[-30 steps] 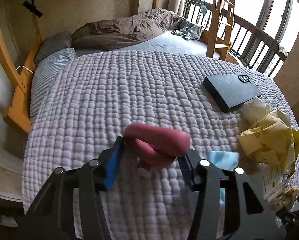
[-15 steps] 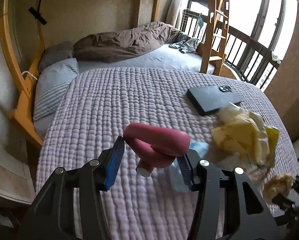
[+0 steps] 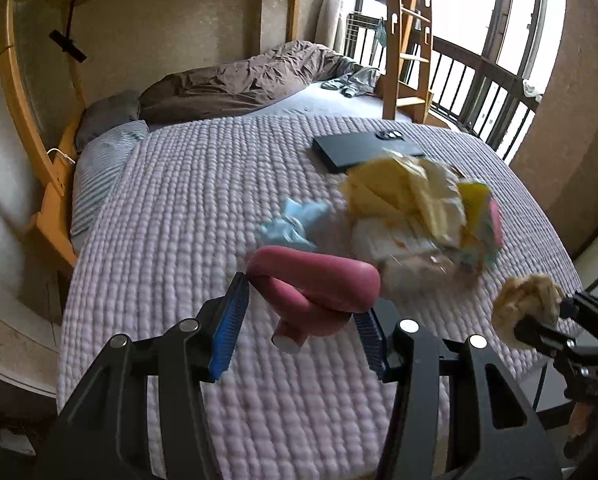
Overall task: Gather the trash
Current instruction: 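Carry the tissue and pink item with both tools toward the white bin, then lower both held items over the white bin opening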
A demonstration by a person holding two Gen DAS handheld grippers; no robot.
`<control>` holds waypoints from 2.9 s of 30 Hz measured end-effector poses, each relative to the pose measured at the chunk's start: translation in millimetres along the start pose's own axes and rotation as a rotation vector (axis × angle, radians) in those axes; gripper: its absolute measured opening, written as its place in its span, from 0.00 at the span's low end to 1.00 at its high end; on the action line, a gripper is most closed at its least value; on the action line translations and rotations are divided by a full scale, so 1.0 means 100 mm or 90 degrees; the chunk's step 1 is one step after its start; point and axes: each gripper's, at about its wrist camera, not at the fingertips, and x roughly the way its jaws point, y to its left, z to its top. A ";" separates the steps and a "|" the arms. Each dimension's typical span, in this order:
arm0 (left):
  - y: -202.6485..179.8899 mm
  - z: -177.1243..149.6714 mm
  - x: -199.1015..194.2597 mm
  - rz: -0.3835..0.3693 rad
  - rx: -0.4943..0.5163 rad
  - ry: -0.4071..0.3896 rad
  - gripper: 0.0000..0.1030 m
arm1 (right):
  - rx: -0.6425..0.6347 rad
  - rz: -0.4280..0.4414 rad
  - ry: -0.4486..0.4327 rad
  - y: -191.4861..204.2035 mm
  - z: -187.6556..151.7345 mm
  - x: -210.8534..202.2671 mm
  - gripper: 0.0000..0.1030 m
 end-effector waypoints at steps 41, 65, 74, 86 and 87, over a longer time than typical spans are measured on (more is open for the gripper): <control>-0.84 -1.14 -0.54 -0.045 0.060 0.081 0.52 | -0.035 0.049 0.071 0.20 -0.99 -0.68 0.49; -0.89 -1.52 -0.30 -0.038 0.077 0.160 0.52 | -0.050 0.031 0.127 0.26 -1.44 -0.52 0.49; -0.91 -1.60 -0.16 -0.032 0.087 0.183 0.52 | -0.051 0.020 0.148 0.24 -1.51 -0.31 0.49; -1.08 -1.68 0.12 -0.032 0.102 0.203 0.52 | -0.043 0.015 0.162 0.22 -1.54 -0.17 0.49; -1.08 -1.69 0.17 -0.033 0.103 0.204 0.52 | -0.043 0.014 0.164 0.22 -1.55 -0.16 0.49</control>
